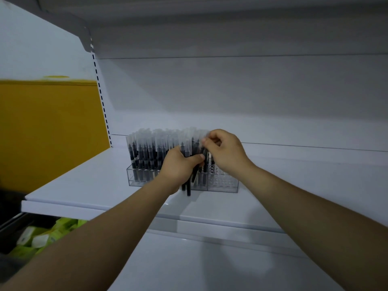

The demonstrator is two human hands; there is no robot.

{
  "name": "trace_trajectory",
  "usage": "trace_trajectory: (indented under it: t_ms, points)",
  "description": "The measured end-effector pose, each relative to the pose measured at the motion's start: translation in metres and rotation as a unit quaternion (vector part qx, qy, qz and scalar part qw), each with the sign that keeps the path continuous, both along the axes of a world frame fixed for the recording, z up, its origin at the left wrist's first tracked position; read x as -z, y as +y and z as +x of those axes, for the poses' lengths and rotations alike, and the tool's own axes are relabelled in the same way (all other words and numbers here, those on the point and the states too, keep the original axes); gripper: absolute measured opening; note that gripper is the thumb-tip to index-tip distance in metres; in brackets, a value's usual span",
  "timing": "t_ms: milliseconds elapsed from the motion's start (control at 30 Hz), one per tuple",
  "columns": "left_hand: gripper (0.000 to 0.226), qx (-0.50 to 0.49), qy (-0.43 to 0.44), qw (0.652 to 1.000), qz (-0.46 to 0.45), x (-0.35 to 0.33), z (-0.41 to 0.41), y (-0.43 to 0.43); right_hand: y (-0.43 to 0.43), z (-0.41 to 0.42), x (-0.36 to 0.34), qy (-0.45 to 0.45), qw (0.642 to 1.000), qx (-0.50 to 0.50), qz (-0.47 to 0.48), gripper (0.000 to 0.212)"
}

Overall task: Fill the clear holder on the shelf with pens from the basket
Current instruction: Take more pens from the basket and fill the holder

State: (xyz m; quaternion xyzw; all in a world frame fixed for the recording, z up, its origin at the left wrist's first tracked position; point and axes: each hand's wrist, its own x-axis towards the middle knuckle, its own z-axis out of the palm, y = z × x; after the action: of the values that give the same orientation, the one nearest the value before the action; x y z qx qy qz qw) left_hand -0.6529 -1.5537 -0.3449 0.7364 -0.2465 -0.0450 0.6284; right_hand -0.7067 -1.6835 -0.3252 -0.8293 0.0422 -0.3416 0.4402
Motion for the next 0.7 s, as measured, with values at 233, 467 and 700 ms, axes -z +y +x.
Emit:
trace_trajectory:
  t_ms: [233, 467, 700]
  points:
    - [0.027, 0.0, 0.028, 0.999, -0.018, 0.004, 0.001, 0.002, -0.009, -0.005, -0.013, -0.078, 0.993, 0.054, 0.068, 0.013]
    - [0.026, -0.016, 0.039, 0.999, -0.023, 0.004, 0.002, 0.007, -0.023, 0.0, -0.004, -0.069, 0.995, 0.073, 0.024, 0.01]
    - [0.026, -0.015, 0.025, 0.999, -0.015, 0.007, 0.007, 0.01, -0.021, 0.01, 0.012, -0.019, 0.998, 0.054, -0.035, 0.011]
